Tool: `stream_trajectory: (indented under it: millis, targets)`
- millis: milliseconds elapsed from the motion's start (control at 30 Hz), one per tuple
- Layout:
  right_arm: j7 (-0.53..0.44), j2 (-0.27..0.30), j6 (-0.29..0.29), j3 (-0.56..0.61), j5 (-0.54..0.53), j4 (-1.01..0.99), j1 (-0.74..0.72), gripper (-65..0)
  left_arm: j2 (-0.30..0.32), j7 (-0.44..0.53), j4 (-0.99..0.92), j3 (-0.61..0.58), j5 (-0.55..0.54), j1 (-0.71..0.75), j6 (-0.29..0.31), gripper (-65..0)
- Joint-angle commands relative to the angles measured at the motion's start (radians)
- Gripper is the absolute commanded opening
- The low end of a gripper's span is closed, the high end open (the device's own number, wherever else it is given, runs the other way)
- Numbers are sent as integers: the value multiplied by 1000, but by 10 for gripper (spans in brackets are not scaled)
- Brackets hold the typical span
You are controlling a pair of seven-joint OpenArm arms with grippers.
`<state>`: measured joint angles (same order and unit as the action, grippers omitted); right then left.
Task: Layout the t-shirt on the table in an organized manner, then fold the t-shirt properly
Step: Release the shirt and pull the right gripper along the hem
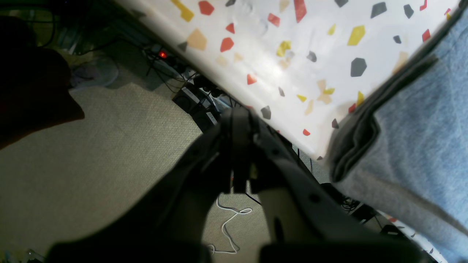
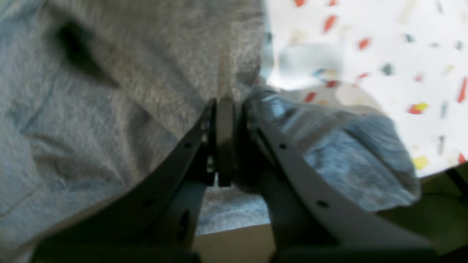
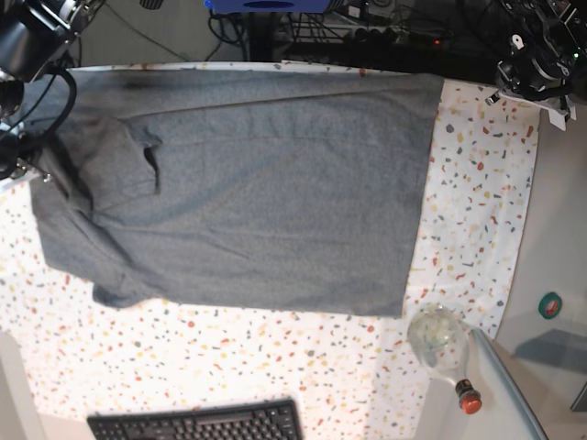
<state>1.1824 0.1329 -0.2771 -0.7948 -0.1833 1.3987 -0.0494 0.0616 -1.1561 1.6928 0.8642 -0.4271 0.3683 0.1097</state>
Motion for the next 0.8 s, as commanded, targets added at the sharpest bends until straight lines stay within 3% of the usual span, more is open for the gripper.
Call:
stream_trajectory:
  millis: [0, 133, 233, 300, 400, 567, 767]
  targets:
    - [4, 14, 0, -4, -8, 38, -16, -555, 13, 8, 14, 3, -5, 2, 5, -650]
    - [-3, 12, 0, 4, -8, 126, -22, -396, 14, 8, 14, 8, -3, 2, 5, -650]
    - [-37, 35, 0, 7, -5, 116, -79, -321, 16, 8, 14, 10, -2, 4, 5, -650]
    - [-91, 63, 2, 27, -5, 38, -123, -270, 16, 8, 14, 10, -2, 4, 5, -650]
    - [-189, 152, 2, 133, -5, -221, -221, -171, 16, 8, 14, 10, -2, 7, 5, -650]
    - [-390, 227, 2, 213, -5, -580, -330, -146, 19, 8, 14, 10, 0, 11, 5, -650]
    - [-531, 241, 2, 288, -5, -732, -350, -146, 19, 8, 14, 10, 1, 13, 5, -650]
